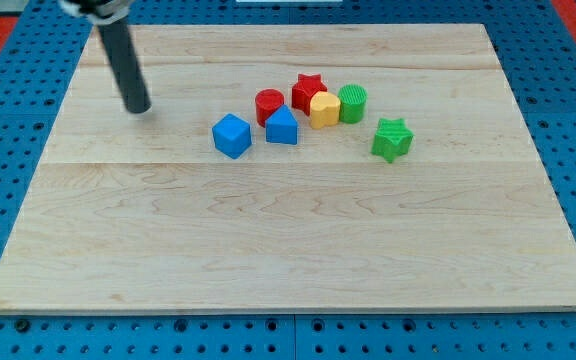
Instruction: Move your arm to the center
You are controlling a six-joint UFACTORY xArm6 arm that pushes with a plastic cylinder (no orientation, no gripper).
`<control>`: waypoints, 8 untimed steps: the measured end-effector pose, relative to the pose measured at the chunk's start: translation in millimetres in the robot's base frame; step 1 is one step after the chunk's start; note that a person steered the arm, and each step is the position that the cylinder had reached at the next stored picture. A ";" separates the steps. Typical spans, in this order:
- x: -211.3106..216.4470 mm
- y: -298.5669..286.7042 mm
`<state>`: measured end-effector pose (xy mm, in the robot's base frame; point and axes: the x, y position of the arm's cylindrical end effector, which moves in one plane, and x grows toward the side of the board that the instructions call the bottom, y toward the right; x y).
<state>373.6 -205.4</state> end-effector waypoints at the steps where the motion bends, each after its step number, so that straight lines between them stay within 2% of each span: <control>1: 48.0 -19.9; 2: 104.0 -16.3; 3: 157.4 25.9; 5: 136.6 192.6; 6: 113.3 236.5; 7: 86.0 238.6; 8: 77.7 250.3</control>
